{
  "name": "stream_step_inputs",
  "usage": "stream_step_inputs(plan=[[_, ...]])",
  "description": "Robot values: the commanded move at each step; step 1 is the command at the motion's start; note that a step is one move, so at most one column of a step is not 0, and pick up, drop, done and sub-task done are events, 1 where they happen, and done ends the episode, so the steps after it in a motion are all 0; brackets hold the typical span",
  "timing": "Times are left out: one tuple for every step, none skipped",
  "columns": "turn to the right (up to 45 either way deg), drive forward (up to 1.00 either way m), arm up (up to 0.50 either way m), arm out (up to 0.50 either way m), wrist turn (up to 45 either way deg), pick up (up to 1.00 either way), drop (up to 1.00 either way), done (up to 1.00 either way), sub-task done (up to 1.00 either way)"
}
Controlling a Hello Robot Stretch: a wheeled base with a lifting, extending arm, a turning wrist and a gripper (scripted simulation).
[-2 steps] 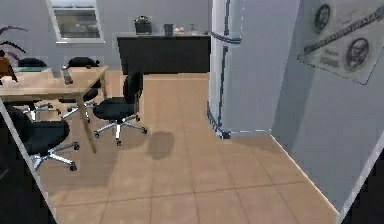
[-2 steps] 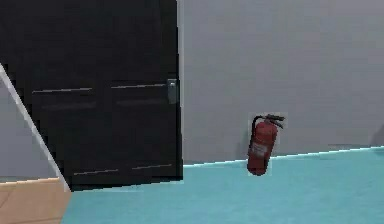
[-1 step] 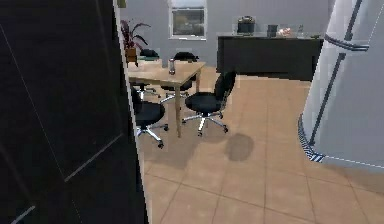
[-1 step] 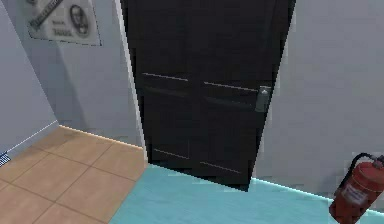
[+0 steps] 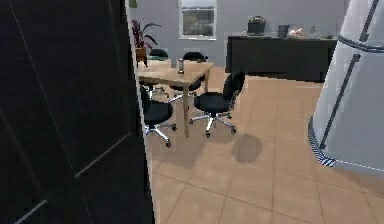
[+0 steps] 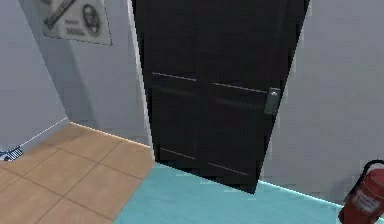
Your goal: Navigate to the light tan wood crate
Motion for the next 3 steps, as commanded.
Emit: stream_step_inputs(plan=[[21.0,0.00,0.00,0.00,0.0,0.00,0.00,0.00,0.00],[0.0,1.00,0.00,0.00,0.0,0.00,0.00,0.00,0.00],[3.0,0.00,0.00,0.00,0.0,0.00,0.00,0.00,0.00]])
